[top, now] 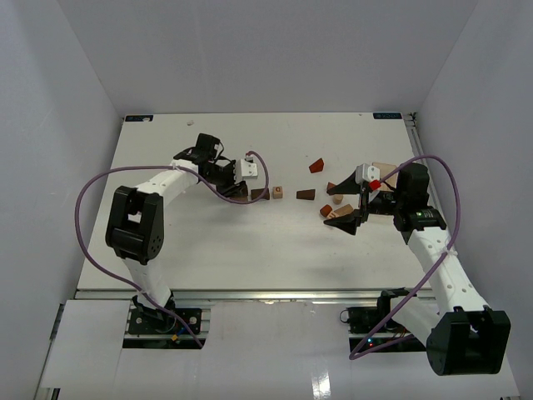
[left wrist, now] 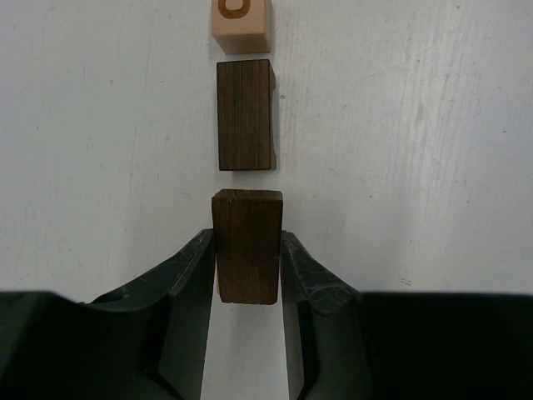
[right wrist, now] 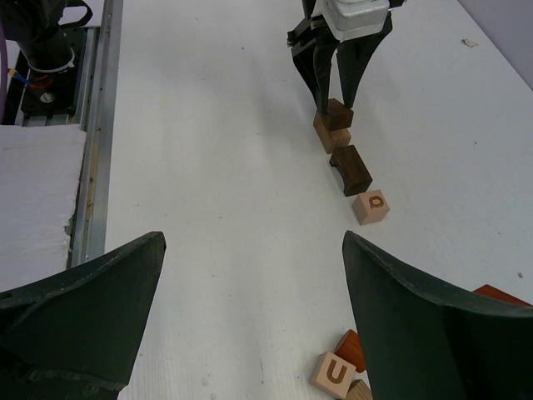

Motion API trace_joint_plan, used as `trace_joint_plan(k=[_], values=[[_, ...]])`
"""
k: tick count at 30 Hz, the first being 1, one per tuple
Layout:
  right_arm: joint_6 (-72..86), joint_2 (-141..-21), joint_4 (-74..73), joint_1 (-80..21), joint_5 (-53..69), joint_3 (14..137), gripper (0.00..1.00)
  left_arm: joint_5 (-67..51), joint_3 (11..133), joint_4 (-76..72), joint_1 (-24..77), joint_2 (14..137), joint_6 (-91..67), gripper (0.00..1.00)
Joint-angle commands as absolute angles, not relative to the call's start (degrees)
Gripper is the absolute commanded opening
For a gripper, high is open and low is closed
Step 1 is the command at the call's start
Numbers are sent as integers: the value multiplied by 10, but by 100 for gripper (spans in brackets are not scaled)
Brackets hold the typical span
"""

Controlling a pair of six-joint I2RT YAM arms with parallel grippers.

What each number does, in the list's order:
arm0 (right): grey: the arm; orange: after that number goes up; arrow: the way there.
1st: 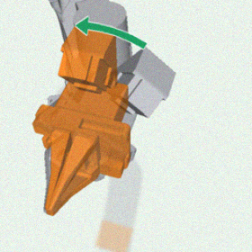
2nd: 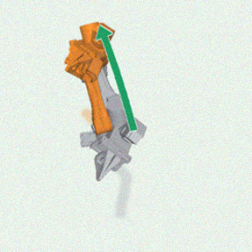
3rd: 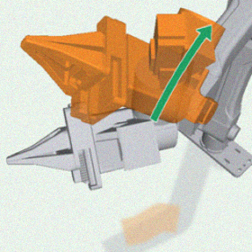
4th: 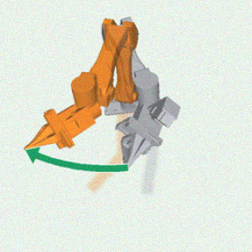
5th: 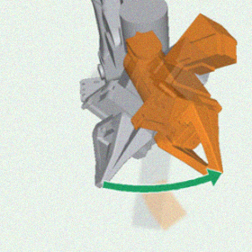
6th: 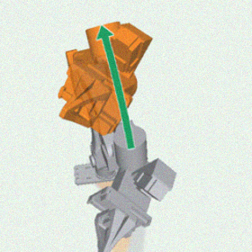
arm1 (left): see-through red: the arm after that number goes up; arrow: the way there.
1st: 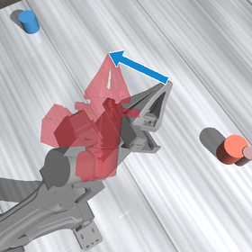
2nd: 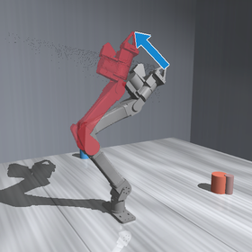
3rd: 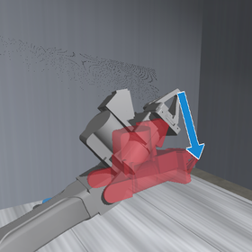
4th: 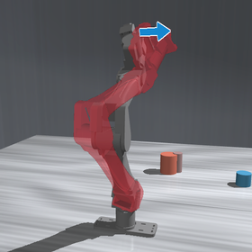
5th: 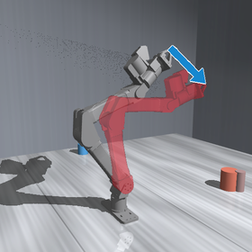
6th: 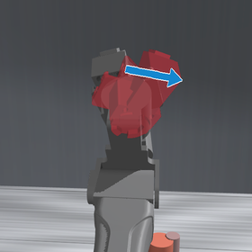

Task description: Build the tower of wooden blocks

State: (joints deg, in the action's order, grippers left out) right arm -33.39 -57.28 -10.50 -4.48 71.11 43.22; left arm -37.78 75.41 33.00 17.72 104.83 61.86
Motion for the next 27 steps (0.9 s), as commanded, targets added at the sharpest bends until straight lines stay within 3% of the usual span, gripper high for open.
trace_joint_plan(k=[1, 27], values=[[-330, -572, -99, -40, 728, 428, 93, -404, 774, 337, 170, 1052, 635, 12], [-329, -574, -100, -35, 730, 429, 93, -398, 789, 337, 168, 1076, 628, 22]])
